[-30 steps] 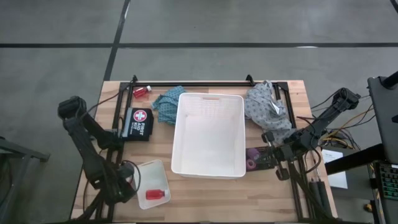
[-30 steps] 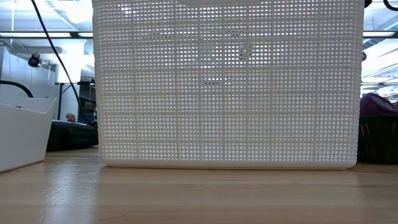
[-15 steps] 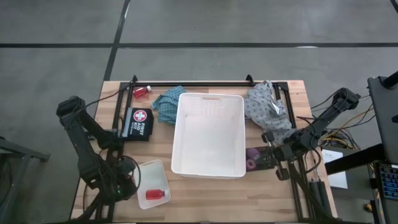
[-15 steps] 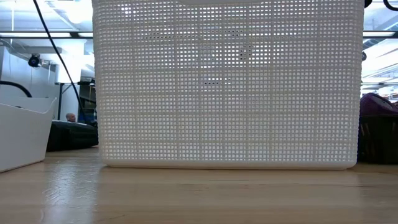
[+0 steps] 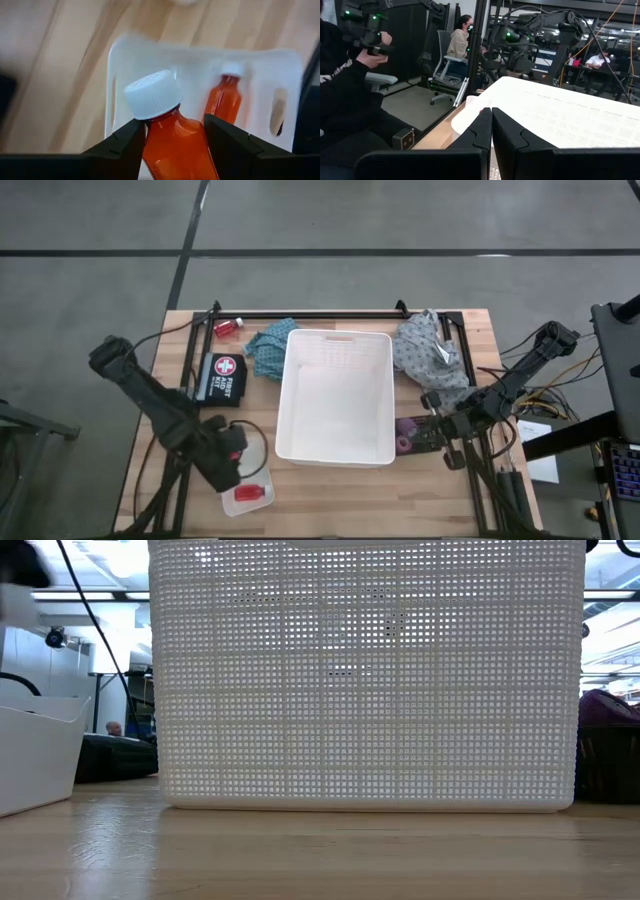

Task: Pick & place medical supplies in basket/bin
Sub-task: Put the bottom orange bottle into the white bin

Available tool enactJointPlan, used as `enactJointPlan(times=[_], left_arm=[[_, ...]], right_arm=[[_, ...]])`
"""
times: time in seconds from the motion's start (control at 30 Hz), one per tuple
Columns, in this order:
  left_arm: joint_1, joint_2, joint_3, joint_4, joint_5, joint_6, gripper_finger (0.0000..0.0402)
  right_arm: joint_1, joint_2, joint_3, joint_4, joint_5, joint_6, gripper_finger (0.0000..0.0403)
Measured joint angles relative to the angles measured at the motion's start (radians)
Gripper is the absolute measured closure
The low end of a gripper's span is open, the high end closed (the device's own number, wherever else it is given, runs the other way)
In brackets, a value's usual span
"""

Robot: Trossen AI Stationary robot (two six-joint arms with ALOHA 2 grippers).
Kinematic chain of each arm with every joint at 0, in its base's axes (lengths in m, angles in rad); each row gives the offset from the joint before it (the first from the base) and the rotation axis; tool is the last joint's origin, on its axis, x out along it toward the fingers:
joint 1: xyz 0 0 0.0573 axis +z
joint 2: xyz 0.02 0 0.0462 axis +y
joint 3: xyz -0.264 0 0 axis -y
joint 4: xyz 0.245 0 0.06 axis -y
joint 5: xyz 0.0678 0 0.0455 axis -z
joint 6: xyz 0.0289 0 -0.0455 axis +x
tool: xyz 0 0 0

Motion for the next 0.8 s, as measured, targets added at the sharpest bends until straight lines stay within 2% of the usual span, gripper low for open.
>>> enactJointPlan(times=[0.1,0.23,0.4,0.6,0.8], left_arm=[[0.045,0.000,-0.008,0.084,-0.012,0.156,0.0206],[0.073,0.000,-0.043,0.163,-0.011,0.274,0.0206],[0.077,0.000,-0.096,0.179,0.015,0.291,0.0206],[0.078,0.001,-0.180,0.300,0.078,0.303,0.0207],[0.078,0.001,-0.246,0.338,0.100,0.303,0.0206]], right_arm=[[0.000,0.000,0.000,0.000,0.000,0.000,0.0394],[0.000,0.000,0.000,0.000,0.000,0.000,0.0394],[0.000,0.000,0.000,0.000,0.000,0.000,0.0394],[0.000,0.000,0.000,0.000,0.000,0.000,0.0394],[0.000,0.000,0.000,0.000,0.000,0.000,0.0394]])
